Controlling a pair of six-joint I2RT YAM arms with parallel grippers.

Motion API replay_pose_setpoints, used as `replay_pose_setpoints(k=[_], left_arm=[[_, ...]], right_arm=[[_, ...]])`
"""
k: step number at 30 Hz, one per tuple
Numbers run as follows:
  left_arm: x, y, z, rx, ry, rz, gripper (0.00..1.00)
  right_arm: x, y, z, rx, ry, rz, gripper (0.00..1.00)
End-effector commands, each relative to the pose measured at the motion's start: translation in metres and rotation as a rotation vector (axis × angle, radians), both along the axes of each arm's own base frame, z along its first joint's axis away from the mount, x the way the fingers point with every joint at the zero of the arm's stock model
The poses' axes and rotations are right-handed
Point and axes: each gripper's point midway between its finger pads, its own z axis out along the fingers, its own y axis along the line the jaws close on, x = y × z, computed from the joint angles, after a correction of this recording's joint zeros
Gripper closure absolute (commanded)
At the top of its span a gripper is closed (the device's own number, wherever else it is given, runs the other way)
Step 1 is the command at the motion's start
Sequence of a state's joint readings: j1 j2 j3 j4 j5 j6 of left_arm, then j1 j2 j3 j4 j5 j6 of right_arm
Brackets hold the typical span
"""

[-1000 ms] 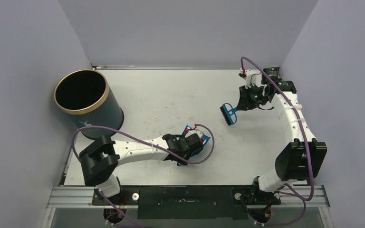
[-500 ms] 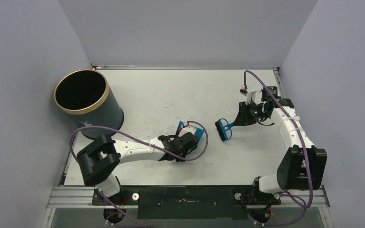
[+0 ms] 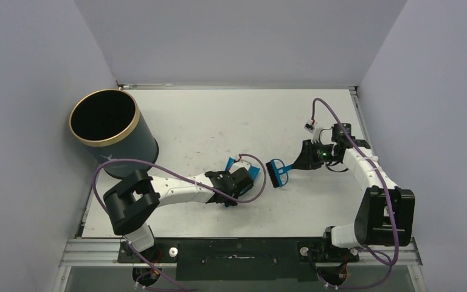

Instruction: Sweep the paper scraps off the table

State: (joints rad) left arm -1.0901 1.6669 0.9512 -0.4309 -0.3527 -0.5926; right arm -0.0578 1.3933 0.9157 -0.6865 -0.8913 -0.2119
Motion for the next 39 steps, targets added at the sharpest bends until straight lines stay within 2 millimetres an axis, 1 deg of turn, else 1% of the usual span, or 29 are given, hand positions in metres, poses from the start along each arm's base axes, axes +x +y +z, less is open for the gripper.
replay_pose_setpoints(k=[1, 6, 11, 13, 17, 21, 25, 29, 34, 37, 39], left_arm=[[0.008, -0.013, 0.029, -0.069, -0.015, 0.019, 1.0], [0.012, -0.014, 0.059, -0.109, -0.04, 0.03, 1.0], [0.025, 0.0, 0.092, -0.147, -0.074, 0.065, 1.0], [0.03, 0.008, 0.109, -0.178, -0.086, 0.077, 1.0], [0.037, 0.035, 0.14, -0.192, -0.124, 0.114, 1.0], [0.043, 0.072, 0.17, -0.204, -0.159, 0.177, 1.0], [0.048, 0.103, 0.2, -0.243, -0.186, 0.216, 1.0], [0.058, 0.135, 0.226, -0.302, -0.187, 0.265, 1.0], [0.075, 0.161, 0.244, -0.367, -0.175, 0.297, 1.0], [0.087, 0.169, 0.253, -0.448, -0.178, 0.319, 1.0], [0.1, 0.177, 0.259, -0.513, -0.185, 0.356, 1.0]], right_arm=[[0.01, 0.005, 0.017, 0.07, -0.131, 0.042, 0.95], [0.009, 0.002, 0.011, 0.082, -0.122, 0.043, 0.95], [0.01, -0.001, 0.009, 0.1, -0.11, 0.036, 0.95], [0.01, -0.002, 0.008, 0.105, -0.104, 0.037, 0.95], [0.01, -0.003, 0.007, 0.109, -0.1, 0.034, 0.95], [0.01, -0.003, 0.009, 0.119, -0.102, 0.039, 0.95], [0.01, -0.003, 0.008, 0.118, -0.098, 0.043, 0.95], [0.009, -0.003, 0.008, 0.122, -0.098, 0.045, 0.95], [0.009, -0.003, 0.009, 0.123, -0.101, 0.049, 0.95], [0.009, -0.003, 0.009, 0.122, -0.102, 0.051, 0.95], [0.008, -0.003, 0.008, 0.119, -0.103, 0.051, 0.95]])
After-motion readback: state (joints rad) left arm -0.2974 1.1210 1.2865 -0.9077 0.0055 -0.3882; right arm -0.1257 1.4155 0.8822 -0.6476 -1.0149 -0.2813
